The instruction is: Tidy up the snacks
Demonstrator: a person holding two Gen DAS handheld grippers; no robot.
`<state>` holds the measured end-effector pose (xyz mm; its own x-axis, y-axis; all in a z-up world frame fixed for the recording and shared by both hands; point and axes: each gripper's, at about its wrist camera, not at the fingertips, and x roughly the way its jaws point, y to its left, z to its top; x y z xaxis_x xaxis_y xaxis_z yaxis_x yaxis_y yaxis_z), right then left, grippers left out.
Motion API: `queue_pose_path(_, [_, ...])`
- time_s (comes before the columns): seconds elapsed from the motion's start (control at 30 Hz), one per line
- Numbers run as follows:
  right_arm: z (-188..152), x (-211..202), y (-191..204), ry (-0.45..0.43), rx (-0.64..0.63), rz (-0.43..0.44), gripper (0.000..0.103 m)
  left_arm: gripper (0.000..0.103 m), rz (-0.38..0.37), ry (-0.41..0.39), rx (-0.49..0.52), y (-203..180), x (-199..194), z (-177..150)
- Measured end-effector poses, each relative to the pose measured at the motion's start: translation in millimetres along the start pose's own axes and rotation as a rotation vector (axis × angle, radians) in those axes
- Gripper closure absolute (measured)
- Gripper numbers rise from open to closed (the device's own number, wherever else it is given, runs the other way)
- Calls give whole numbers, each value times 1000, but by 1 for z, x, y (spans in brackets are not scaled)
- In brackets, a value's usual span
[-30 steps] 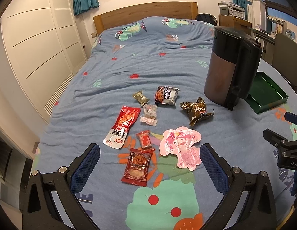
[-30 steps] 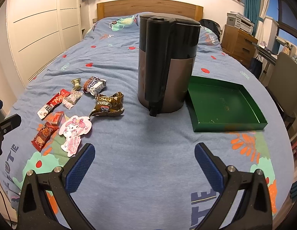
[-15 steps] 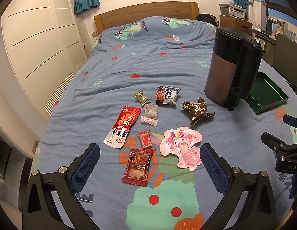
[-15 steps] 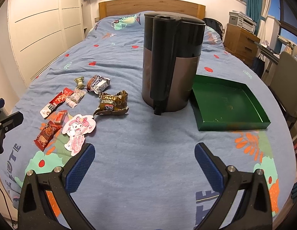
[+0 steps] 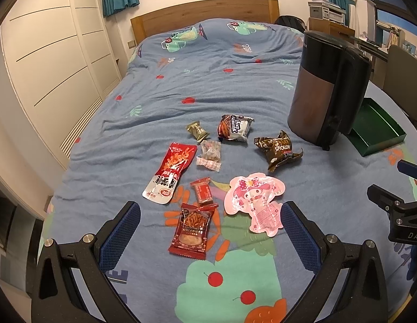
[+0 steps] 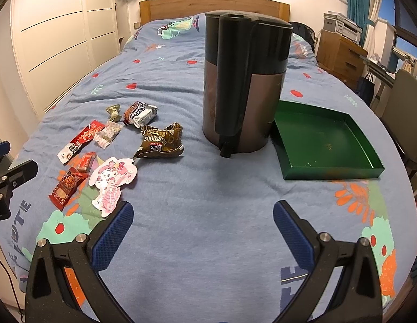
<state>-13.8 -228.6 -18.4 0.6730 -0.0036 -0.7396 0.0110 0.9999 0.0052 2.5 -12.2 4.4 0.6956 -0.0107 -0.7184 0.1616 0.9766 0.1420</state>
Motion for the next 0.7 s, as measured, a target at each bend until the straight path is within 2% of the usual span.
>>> queue_pose_path(0.7, [-2,15,10,29,-3,31,0,1,3,40,5,6,21,-10])
